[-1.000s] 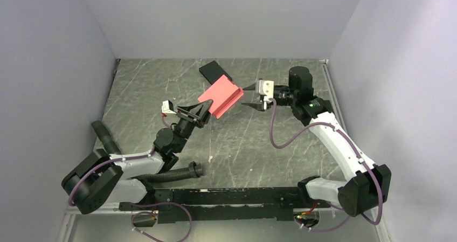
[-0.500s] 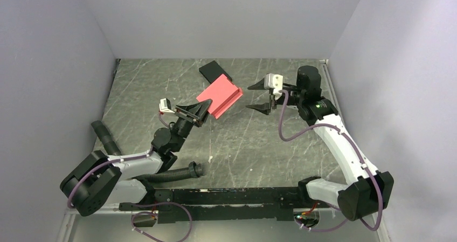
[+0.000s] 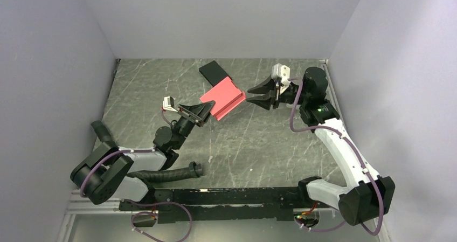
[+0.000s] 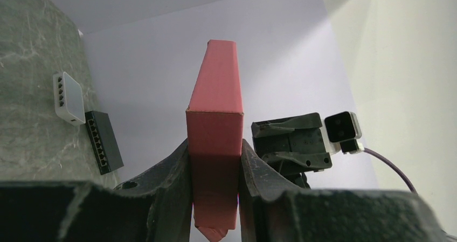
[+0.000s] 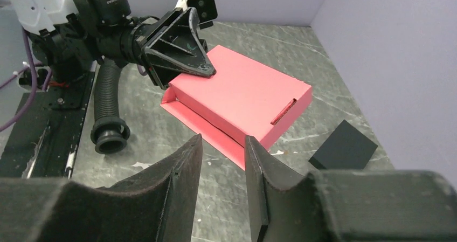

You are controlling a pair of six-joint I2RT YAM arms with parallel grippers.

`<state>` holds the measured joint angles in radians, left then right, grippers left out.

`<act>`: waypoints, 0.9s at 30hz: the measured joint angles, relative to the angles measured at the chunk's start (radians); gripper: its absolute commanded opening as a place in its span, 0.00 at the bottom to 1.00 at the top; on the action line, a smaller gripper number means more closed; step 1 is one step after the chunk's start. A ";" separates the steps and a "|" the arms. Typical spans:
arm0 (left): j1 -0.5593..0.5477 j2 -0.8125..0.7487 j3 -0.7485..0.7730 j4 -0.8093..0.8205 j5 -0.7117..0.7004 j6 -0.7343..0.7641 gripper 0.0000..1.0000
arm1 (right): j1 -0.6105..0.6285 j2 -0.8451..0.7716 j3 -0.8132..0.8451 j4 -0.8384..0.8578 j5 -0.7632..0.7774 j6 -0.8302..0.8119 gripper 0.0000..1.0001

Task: Fold the paper box
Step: Close the paper box.

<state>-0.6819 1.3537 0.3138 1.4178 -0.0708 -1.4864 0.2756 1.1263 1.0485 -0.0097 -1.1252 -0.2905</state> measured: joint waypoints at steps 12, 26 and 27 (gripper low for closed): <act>0.005 -0.026 0.000 0.021 0.021 0.008 0.00 | -0.002 0.014 -0.024 0.040 0.063 0.087 0.30; 0.005 -0.013 0.000 0.037 0.023 0.008 0.00 | 0.012 0.036 -0.044 0.129 0.134 0.251 0.25; 0.005 -0.013 0.000 0.037 0.023 0.008 0.00 | 0.013 0.036 -0.044 0.131 0.135 0.257 0.24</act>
<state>-0.6773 1.3403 0.3138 1.4551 -0.0479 -1.4784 0.2890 1.1625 1.0042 0.1215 -0.9897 -0.0338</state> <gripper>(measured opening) 0.334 0.259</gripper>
